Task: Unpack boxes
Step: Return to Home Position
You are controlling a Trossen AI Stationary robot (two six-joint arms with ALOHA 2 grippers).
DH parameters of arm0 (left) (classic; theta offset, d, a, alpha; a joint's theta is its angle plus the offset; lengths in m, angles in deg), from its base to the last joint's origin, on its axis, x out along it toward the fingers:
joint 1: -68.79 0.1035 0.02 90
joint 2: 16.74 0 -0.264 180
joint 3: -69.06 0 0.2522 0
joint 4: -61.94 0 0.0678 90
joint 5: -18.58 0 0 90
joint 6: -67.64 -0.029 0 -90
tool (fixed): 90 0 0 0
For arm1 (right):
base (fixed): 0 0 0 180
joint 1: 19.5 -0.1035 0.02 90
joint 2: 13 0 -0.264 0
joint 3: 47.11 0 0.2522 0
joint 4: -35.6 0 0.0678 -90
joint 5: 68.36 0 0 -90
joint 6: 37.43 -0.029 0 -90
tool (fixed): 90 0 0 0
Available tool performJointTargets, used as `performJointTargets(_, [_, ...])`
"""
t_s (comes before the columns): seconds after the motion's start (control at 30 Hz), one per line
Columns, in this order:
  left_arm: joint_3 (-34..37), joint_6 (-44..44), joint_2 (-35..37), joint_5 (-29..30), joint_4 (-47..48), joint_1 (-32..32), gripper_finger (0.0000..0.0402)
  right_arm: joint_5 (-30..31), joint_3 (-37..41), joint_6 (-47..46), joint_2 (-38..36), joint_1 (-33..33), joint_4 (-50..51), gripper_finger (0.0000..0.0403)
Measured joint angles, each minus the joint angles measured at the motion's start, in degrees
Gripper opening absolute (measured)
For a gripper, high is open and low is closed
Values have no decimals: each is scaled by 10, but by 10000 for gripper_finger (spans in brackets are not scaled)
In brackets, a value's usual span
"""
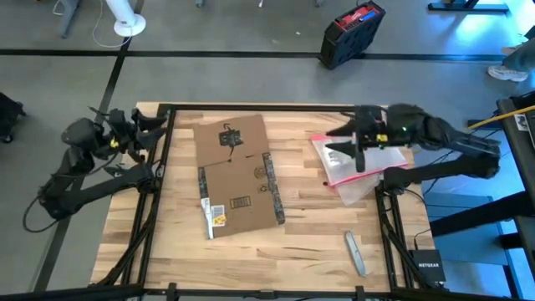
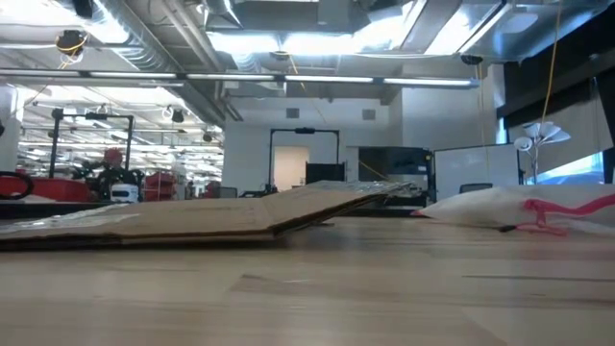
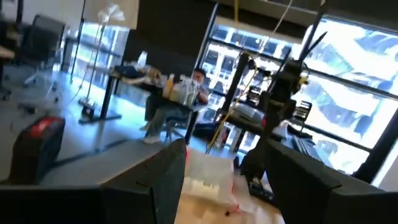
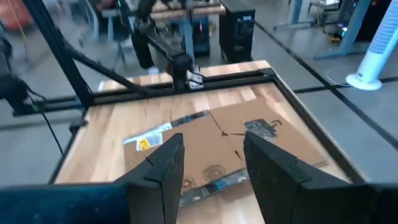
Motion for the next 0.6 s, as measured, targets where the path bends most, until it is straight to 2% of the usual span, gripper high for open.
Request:
performJointTargets(0.13, [58, 4, 26, 2, -1, 0, 205, 3, 140, -42, -82, 0, -118, 160])
performJointTargets(0.23, [93, 6, 47, 15, -15, 0, 205, 13, 216, -55, -118, 0, -173, 160])
performJointTargets(0.43, [167, 26, 98, 30, -71, 0, 205, 51, 314, -58, -137, 0, -195, 160])
performJointTargets(0.6, [221, 41, 118, 39, -90, 0, 205, 75, 369, -58, -161, 0, -280, 160])
